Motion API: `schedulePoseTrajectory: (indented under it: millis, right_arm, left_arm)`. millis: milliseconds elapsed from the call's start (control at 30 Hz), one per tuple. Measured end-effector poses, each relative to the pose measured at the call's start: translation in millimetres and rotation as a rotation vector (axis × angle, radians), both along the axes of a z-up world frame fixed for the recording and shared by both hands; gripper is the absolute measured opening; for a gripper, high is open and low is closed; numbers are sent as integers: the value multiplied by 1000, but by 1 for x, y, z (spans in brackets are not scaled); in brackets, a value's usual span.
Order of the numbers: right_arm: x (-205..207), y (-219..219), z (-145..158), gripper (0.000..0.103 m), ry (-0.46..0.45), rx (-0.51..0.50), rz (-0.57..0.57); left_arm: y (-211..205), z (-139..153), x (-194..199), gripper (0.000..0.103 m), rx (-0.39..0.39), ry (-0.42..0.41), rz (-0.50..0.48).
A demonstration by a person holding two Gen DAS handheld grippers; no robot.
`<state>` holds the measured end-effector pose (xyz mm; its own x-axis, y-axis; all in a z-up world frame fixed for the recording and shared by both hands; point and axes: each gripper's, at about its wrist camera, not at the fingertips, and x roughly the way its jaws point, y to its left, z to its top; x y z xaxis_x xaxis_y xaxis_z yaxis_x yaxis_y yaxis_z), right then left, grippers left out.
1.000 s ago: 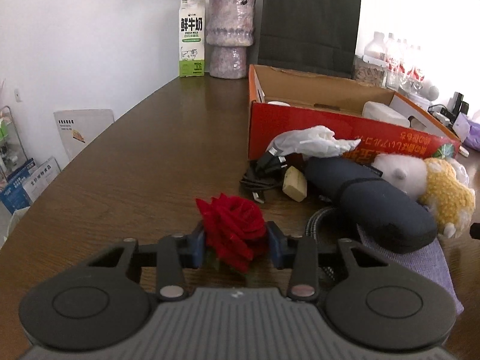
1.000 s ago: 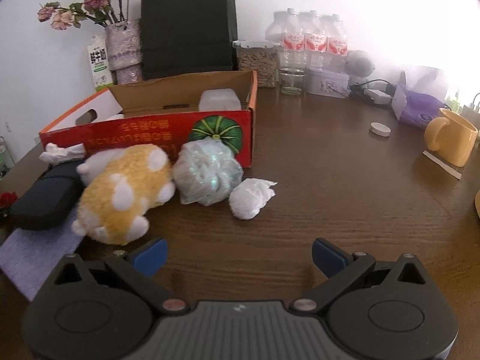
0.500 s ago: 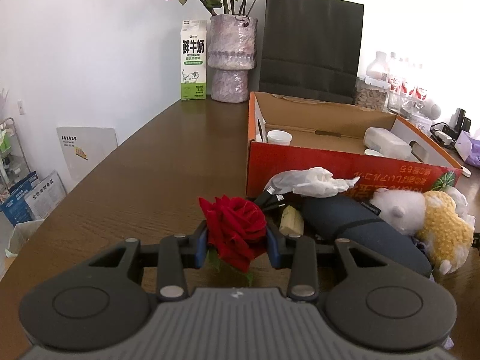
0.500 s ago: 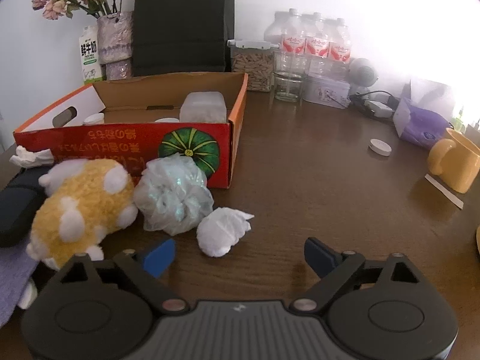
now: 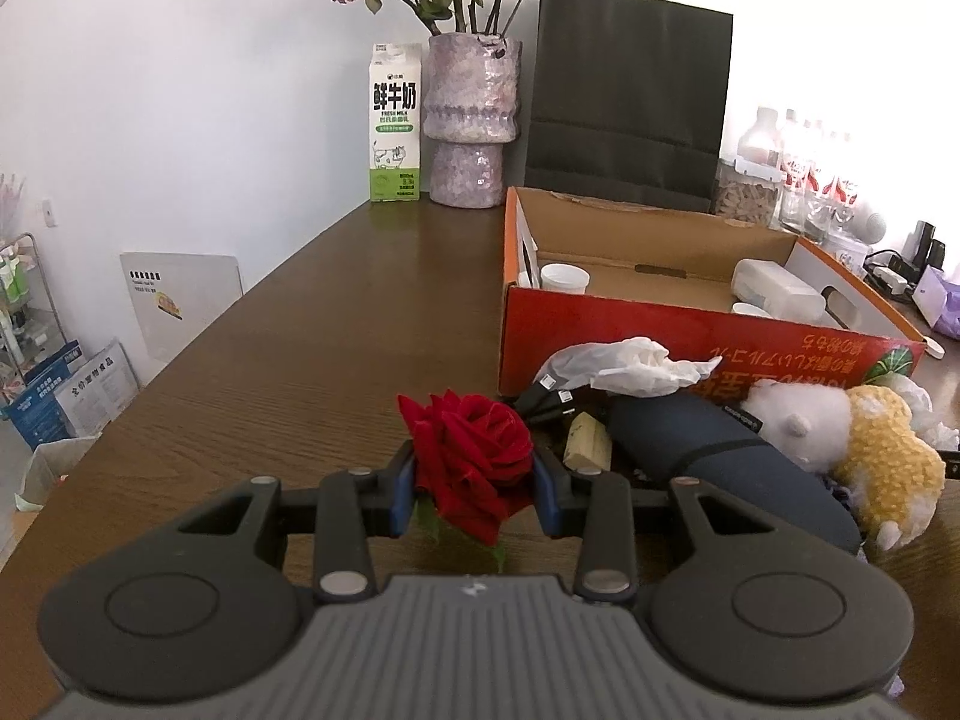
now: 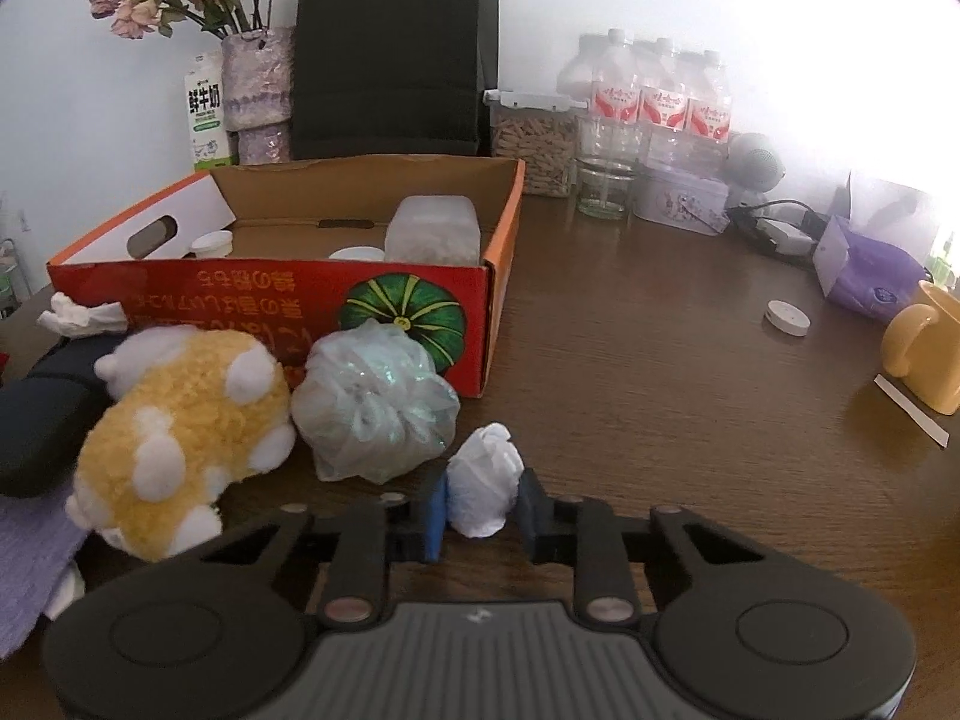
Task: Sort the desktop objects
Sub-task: 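Grasp the white tissue with the right tool while the left tool holds the rose, then carry the rose and tissue into the box and open both tools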
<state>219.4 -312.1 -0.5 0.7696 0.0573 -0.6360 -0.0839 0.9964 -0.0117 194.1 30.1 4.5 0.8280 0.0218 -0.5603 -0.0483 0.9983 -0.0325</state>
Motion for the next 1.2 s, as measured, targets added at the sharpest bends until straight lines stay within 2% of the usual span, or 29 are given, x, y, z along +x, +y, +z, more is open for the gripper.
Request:
schedulePoseTrajectory:
  millis: [167, 333, 500, 633, 867, 1200]
  right_arm:
    - [-12, -2, 12, 21, -38, 16, -9]
    - [-19, 1, 46, 21, -133, 26, 15]
    - [-2, 14, 86, 21, -229, 30, 64]
    - [30, 27, 107, 21, -238, 57, 94]
    - [92, 46, 111, 21, -133, 75, 114]
    - [159, 61, 64, 21, 122, 28, 96]
  left_arm:
    - [1, 12, -7, 38, 2, -35, -10]
    - [-2, 45, -4, 38, 6, -129, -35]
    - [-19, 81, 12, 38, 6, -213, -89]
    - [-35, 103, 38, 38, 14, -242, -116]
    - [-62, 108, 99, 38, 22, -147, -161]
    - [-81, 57, 174, 38, 42, 128, -167]
